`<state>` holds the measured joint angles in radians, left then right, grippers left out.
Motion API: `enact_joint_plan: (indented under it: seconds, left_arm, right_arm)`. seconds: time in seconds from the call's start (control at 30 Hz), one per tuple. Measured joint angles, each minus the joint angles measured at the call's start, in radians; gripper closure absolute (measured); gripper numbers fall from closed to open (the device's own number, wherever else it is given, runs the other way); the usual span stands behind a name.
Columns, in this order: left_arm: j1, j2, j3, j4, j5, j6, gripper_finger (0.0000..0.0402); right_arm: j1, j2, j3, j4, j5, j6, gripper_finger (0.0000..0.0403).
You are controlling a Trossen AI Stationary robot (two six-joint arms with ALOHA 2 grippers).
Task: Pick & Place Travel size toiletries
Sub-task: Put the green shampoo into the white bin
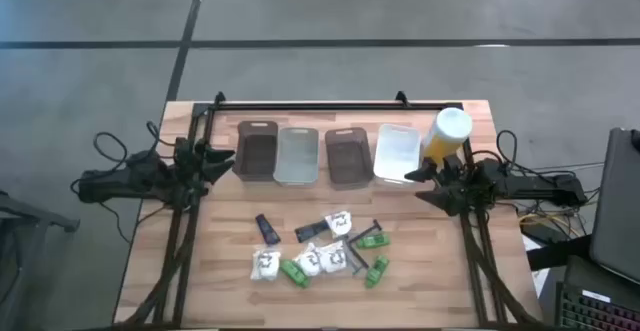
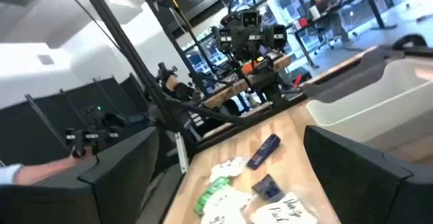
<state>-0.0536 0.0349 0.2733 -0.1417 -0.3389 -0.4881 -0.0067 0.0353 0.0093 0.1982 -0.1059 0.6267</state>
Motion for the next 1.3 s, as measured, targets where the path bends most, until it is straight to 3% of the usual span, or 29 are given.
enact_joint_plan:
  seconds: [0.33,0.57,0.7,1.0,1.3]
  left_arm:
    - [-0.001,0.058,-0.036,0.027,0.042,-0.483,0.0193]
    - [-0.001,0.121,-0.115,0.191,0.051,-0.609,0.0193]
    - [-0.001,0.151,-0.135,0.270,0.051,-0.668,0.0193]
    - [-0.002,0.212,-0.149,0.324,0.208,-0.825,0.0193]
    - [-0.001,0.225,-0.166,0.297,0.208,-0.737,0.0193]
  right_arm:
    - [0.000,0.000,0.000,0.001,-0.018,0.486,0.0039]
    - [0.000,-0.001,0.000,0.000,0.076,0.478,0.0039]
    - [0.001,-0.001,0.000,0.001,0.076,0.526,0.0039]
    - [0.004,0.001,0.000,-0.019,0.038,0.609,0.0039]
    - [0.004,0.001,0.000,-0.030,0.045,0.570,0.0039]
